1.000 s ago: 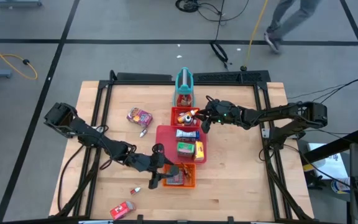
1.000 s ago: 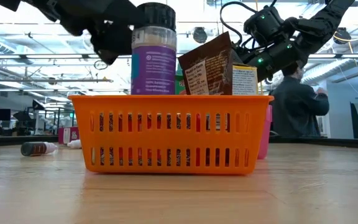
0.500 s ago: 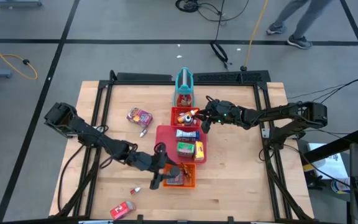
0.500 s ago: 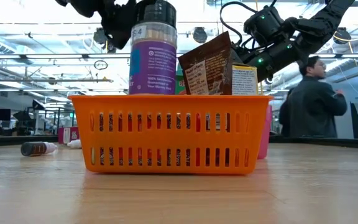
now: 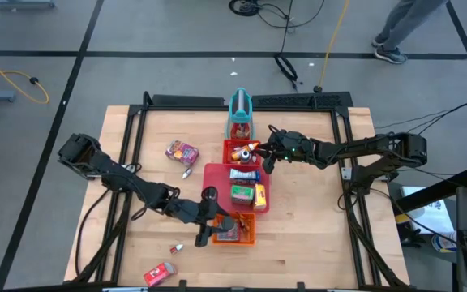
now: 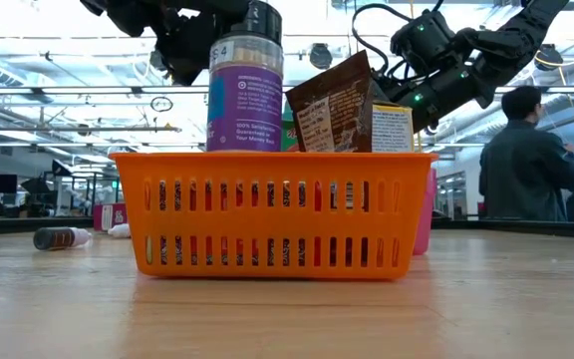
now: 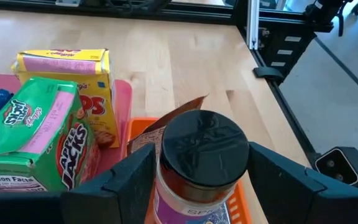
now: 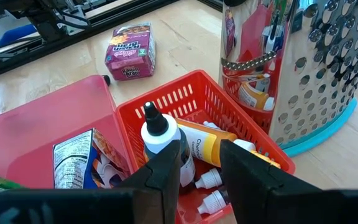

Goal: Pick & Place Kitchen Items
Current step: Put the violet seasoning bottle into the orange bin

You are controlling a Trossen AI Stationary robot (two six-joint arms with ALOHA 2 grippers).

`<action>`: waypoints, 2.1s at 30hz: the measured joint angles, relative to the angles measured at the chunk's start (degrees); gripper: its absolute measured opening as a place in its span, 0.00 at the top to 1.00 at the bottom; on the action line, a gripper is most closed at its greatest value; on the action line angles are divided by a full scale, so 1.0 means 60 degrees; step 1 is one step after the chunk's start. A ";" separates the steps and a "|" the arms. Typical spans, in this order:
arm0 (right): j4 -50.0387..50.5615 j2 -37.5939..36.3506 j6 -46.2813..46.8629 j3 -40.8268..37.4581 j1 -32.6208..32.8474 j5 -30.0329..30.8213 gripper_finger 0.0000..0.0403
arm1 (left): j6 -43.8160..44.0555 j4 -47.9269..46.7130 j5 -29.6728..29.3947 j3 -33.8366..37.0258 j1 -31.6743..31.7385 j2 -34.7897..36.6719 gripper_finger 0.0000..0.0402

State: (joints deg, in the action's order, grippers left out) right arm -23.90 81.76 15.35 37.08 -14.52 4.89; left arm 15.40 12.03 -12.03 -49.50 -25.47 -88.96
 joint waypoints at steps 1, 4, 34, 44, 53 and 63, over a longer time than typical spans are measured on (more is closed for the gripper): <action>0.0000 0.0000 0.0000 0.0000 0.0000 0.0000 0.74 | 0.0018 0.0030 0.0000 0.0000 0.0000 -0.0058 0.38; -0.0003 0.0000 0.0000 0.0000 0.0001 0.0000 0.74 | -0.0010 0.0126 0.0012 0.0000 0.0000 -0.0344 0.38; 0.0098 0.0000 0.0000 -0.0004 0.0004 0.0229 0.74 | -0.0521 0.2782 0.0381 0.0015 0.0055 -0.1295 0.57; 0.0100 0.0000 0.0000 -0.0004 0.0007 0.0222 0.74 | -0.0513 0.4414 0.0662 -0.0024 0.0142 -0.2347 0.57; 0.0109 0.0000 0.0000 -0.0007 0.0015 0.0219 0.74 | -0.0692 0.4433 0.1232 -0.1157 0.0235 -0.3703 0.55; 0.0105 0.0000 -0.0029 -0.0007 0.0015 0.0217 0.74 | -0.1208 0.3103 0.0702 -0.1512 0.0238 -0.3735 0.55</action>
State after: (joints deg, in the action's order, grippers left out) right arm -23.27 81.76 15.18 37.04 -14.44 6.19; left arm 8.15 30.65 -7.82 -58.57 -24.05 -111.37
